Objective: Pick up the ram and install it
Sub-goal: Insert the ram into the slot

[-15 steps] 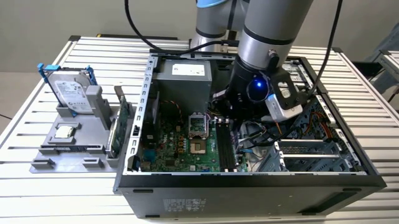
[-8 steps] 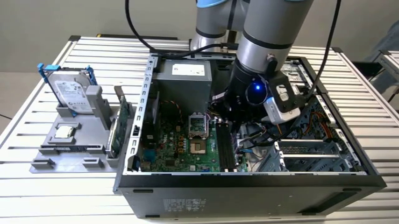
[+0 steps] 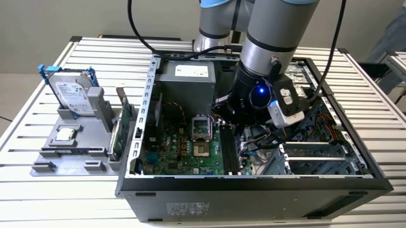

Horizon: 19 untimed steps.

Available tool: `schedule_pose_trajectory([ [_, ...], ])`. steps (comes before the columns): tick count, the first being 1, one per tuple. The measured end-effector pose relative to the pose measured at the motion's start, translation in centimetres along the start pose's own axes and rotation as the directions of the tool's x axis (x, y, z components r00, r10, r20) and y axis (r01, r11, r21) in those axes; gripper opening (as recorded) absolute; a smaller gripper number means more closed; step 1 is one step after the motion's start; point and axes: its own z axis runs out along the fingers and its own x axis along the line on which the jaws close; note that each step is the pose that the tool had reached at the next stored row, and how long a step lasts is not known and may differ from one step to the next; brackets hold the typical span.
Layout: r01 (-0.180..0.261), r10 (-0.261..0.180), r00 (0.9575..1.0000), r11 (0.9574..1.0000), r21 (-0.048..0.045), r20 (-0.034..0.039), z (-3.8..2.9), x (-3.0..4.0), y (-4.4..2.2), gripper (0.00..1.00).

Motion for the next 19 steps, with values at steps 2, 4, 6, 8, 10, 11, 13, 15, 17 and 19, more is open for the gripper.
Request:
schedule_pose_trajectory([
  [2,0.0,0.0,1.0,1.0,-0.0003,-0.0008,0.07,0.0,0.01,0.0],
  [4,0.0,0.0,1.0,1.0,0.0002,-0.0029,0.09,0.0,0.01,0.0],
  [6,0.0,0.0,1.0,1.0,0.0001,-0.0051,0.15,0.0,0.01,0.0],
  [8,0.0,0.0,1.0,1.0,0.0003,-0.007,0.24,0.0,0.02,0.0],
  [10,0.0,0.0,1.0,1.0,0.0003,-0.0073,0.3,-0.01,0.01,0.0],
  [11,0.0,0.0,1.0,1.0,-0.0001,-0.0074,0.33,-0.01,0.01,0.0],
  [13,0.001,-0.001,1.0,1.0,-0.0011,-0.0074,0.42,-0.06,0.02,0.0],
  [15,0.0,0.0,1.0,1.0,-0.0025,-0.0075,0.63,-0.16,0.04,0.0],
  [17,0.0,0.0,1.0,1.0,-0.0038,-0.0076,0.85,-0.28,0.06,0.0],
  [19,0.0,0.0,1.0,1.0,-0.0044,-0.0077,1.04,-0.35,0.07,0.0],
])
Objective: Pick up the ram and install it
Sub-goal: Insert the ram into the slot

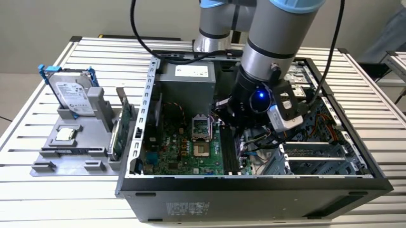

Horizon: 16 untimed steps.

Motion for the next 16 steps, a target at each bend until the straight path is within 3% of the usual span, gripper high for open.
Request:
schedule_pose_trajectory([
  [16,0.0,0.0,1.0,1.0,-0.0011,-0.0005,1.18,-0.86,0.11,0.0],
])
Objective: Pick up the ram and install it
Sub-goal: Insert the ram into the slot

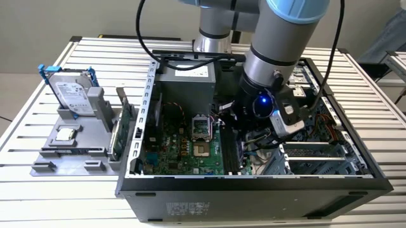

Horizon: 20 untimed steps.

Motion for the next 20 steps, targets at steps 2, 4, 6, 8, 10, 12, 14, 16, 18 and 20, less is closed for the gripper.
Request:
schedule_pose_trajectory([
  [2,0.0,0.0,1.0,1.0,0.0001,0.0,0.35,-0.06,0.02,0.0],
  [4,0.0,0.0,1.0,1.0,0.0001,0.0,0.68,-0.09,0.03,0.0],
  [6,0.0,0.0,1.0,1.0,0.0001,-0.0001,0.89,-0.12,0.04,0.0],
  [8,0.0,0.0,1.0,1.0,0.0,-0.0002,1.06,-0.15,0.05,0.0],
  [10,0.0,0.0,1.0,1.0,0.0001,-0.0003,1.15,-0.19,0.05,0.0],
  [12,0.0,0.0,1.0,1.0,0.0001,-0.0004,1.25,-0.24,0.06,0.0],
  [14,0.0,0.0,1.0,1.0,0.0002,-0.0004,1.32,-0.28,0.08,0.0],
  [16,0.0,0.0,1.0,1.0,0.0008,-0.0004,1.36,-0.29,0.1,0.0],
  [18,0.002,-0.002,1.0,1.0,0.0009,-0.0003,1.38,-0.3,0.12,0.0],
  [20,0.007,-0.007,1.0,1.0,0.0007,0.0,1.45,-0.3,0.16,0.0],
])
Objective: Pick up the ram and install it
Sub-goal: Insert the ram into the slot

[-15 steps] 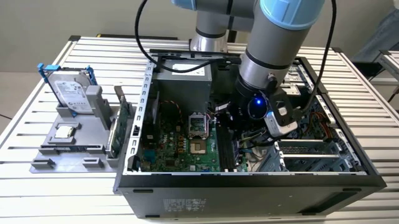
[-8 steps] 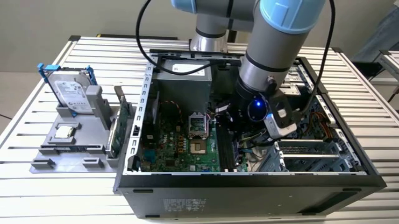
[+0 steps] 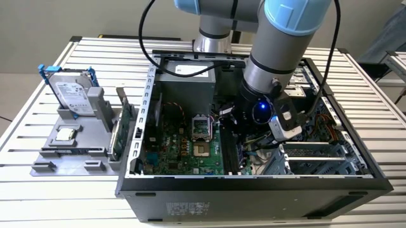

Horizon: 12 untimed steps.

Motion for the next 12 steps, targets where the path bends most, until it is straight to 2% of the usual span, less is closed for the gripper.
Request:
schedule_pose_trajectory([
  [2,0.014,-0.014,0.9999,0.9999,0.0007,0.0003,0.1,0.01,0.05,0.0],
  [7,0.014,-0.014,0.9999,0.9999,0.0013,-0.0008,0.13,0.0,0.07,0.0],
  [12,0.014,-0.014,0.9999,0.9999,0.0026,-0.0008,0.44,-0.01,0.09,0.0],
])
